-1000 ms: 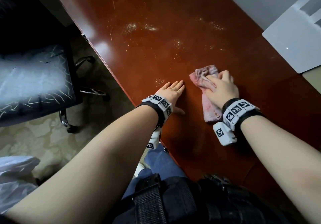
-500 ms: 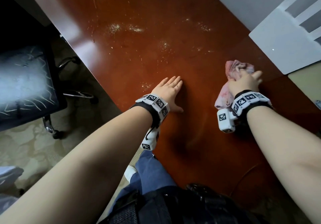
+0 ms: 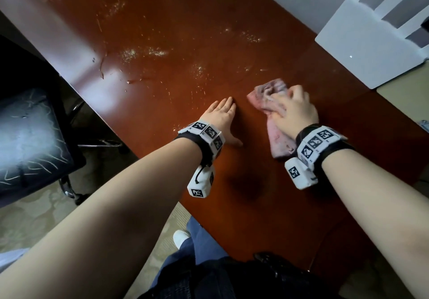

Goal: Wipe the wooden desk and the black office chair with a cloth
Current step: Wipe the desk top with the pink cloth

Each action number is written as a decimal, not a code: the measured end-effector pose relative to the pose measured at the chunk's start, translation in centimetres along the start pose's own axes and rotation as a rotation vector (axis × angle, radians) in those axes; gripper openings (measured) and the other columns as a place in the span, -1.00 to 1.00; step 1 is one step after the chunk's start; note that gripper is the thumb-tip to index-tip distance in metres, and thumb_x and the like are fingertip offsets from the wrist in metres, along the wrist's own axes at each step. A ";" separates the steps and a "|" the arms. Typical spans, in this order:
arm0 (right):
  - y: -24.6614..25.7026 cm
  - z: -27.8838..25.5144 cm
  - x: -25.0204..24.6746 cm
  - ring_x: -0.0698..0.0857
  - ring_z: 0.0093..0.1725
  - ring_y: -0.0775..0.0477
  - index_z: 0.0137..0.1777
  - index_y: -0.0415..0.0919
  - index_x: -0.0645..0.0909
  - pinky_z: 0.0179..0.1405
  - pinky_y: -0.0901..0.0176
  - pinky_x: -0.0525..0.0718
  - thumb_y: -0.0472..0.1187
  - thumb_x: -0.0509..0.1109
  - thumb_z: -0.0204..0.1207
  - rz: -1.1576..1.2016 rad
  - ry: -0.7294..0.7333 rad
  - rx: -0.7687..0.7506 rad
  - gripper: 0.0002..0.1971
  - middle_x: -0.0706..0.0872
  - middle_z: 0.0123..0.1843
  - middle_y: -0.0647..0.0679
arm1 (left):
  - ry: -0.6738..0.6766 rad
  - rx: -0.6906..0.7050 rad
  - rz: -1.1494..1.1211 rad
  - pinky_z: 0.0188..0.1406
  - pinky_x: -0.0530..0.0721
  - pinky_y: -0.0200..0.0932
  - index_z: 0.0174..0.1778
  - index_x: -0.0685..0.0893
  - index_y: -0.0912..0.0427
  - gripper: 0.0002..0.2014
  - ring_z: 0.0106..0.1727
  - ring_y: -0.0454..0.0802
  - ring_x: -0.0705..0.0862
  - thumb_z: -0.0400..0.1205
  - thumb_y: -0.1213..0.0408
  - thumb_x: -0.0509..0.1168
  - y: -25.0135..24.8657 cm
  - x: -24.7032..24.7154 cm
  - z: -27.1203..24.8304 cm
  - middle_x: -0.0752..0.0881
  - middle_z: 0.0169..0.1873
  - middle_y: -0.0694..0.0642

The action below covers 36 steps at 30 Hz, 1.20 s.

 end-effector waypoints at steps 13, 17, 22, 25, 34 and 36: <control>-10.4 2.7 -2.5 0.34 0.38 -0.33 0.35 -0.18 0.54 0.26 -0.17 0.47 -0.16 0.33 0.50 0.192 -0.212 0.803 -0.59 0.22 0.50 -0.25 | -0.041 0.045 0.071 0.59 -0.30 -0.08 0.67 -0.17 0.22 0.17 0.68 -0.01 -0.18 0.40 -0.42 0.28 0.7 0.1 0.8 -0.19 0.67 0.12; -9.5 4.7 -2.6 0.32 0.40 -0.30 0.38 -0.10 0.53 0.28 -0.18 0.49 -0.15 0.32 0.51 0.212 -0.185 0.736 -0.59 0.17 0.53 -0.23 | -0.049 0.053 0.065 0.59 -0.31 -0.07 0.67 -0.19 0.20 0.17 0.68 -0.03 -0.19 0.40 -0.43 0.26 0.8 0.3 0.9 -0.20 0.67 0.10; -6.7 8.4 -2.8 0.29 0.42 -0.29 0.39 -0.04 0.52 0.26 -0.20 0.53 -0.10 0.35 0.52 0.214 -0.158 0.630 -0.58 0.16 0.53 -0.22 | -0.064 0.060 0.063 0.59 -0.31 -0.07 0.67 -0.19 0.20 0.16 0.68 -0.04 -0.19 0.41 -0.43 0.25 1.0 0.5 1.0 -0.21 0.67 0.10; -5.3 10.2 -3.1 0.31 0.41 -0.28 0.34 -0.08 0.54 0.29 -0.19 0.51 -0.09 0.35 0.52 0.203 -0.155 0.605 -0.62 0.19 0.51 -0.22 | -0.072 0.065 0.061 0.58 -0.33 -0.09 0.67 -0.18 0.20 0.15 0.68 -0.03 -0.18 0.42 -0.43 0.24 1.1 0.5 0.9 -0.21 0.67 0.09; -1.3 10.1 -2.7 0.35 0.37 -0.29 0.27 -0.07 0.60 0.31 -0.22 0.51 -0.09 0.36 0.52 0.154 -0.145 0.270 -0.68 0.26 0.45 -0.21 | -0.064 0.056 0.059 0.58 -0.32 -0.08 0.67 -0.16 0.20 0.16 0.68 -0.03 -0.18 0.40 -0.44 0.25 1.0 0.6 0.9 -0.18 0.67 0.10; -0.1 8.8 -2.1 0.36 0.36 -0.29 0.33 -0.05 0.58 0.30 -0.19 0.51 -0.11 0.37 0.52 0.134 -0.102 0.166 -0.63 0.27 0.44 -0.21 | -0.060 0.050 0.058 0.58 -0.31 -0.08 0.67 -0.15 0.20 0.16 0.68 -0.03 -0.17 0.39 -0.44 0.26 1.0 0.6 0.8 -0.18 0.67 0.10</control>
Point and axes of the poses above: each hand's wrist, its own z-axis towards the middle knuckle, its own x-axis out of the palm, y = z × x, the point moved 5 cm from there along z, towards the middle knuckle
